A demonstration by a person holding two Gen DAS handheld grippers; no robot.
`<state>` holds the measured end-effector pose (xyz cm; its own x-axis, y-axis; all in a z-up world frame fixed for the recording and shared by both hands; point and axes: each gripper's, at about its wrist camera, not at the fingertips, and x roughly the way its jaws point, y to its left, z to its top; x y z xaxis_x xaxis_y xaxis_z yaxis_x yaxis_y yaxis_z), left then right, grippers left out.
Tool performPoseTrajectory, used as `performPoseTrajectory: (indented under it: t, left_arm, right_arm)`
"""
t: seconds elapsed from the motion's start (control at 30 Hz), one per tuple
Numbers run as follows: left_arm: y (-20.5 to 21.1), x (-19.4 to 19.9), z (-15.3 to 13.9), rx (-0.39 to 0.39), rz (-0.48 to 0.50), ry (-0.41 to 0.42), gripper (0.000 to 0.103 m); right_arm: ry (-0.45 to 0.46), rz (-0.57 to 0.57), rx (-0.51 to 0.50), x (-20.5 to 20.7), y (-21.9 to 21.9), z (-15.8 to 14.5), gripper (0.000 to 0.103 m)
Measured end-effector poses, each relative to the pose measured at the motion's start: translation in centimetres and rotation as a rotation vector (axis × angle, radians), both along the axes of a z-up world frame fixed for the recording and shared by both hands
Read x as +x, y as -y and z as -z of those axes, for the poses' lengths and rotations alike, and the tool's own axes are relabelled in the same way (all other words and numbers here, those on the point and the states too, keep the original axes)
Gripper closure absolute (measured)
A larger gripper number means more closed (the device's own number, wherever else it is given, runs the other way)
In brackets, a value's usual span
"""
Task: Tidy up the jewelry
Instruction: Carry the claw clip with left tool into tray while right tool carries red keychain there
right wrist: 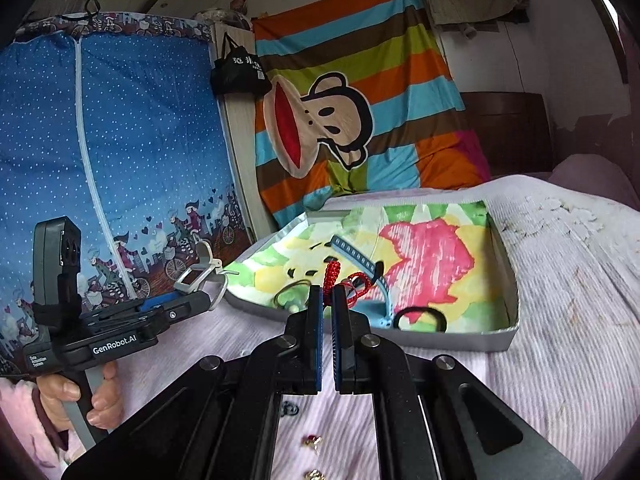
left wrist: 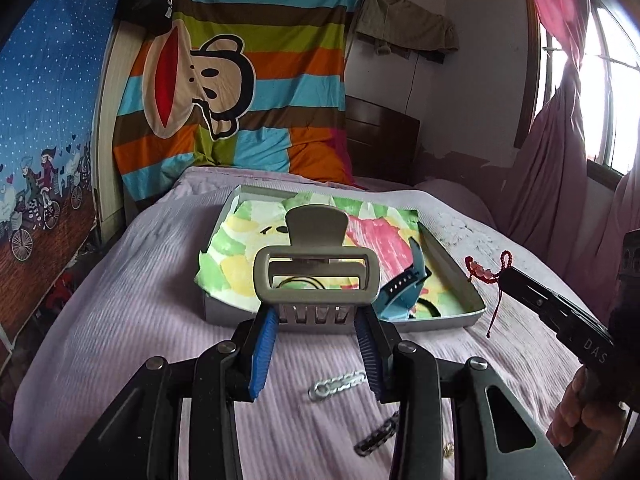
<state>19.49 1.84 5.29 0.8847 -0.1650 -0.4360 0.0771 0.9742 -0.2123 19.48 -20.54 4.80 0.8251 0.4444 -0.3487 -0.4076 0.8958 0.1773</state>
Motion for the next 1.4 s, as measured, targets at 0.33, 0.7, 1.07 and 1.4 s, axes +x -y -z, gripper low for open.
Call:
performPoseTrajectory:
  t: [0.33, 0.7, 1.07, 1.4]
  left_arm:
    - [0.8, 6.1, 1.9, -0.041, -0.049, -0.183, 0.067]
    - [2.4, 8.2, 3.3, 0.028, -0.035, -0.3, 0.067]
    - [3.0, 6.5, 2.3, 0.044, -0.026, -0.229, 0.04]
    - [1.9, 3.1, 1.5, 0.069, -0.061, -0.101, 0.021]
  right_arm:
    - [-0.079, 0.106, -0.064, 6.4, 0.8, -0.5, 0.099]
    - [-0.213, 0.106, -0.111, 9.5, 0.7, 4.0, 0.099]
    - [-0.22, 0.107, -0.118, 9.5, 0.8, 4.7, 0.098]
    - [-0.117, 0.124, -0.101, 6.5, 1.5, 3.5, 0.077]
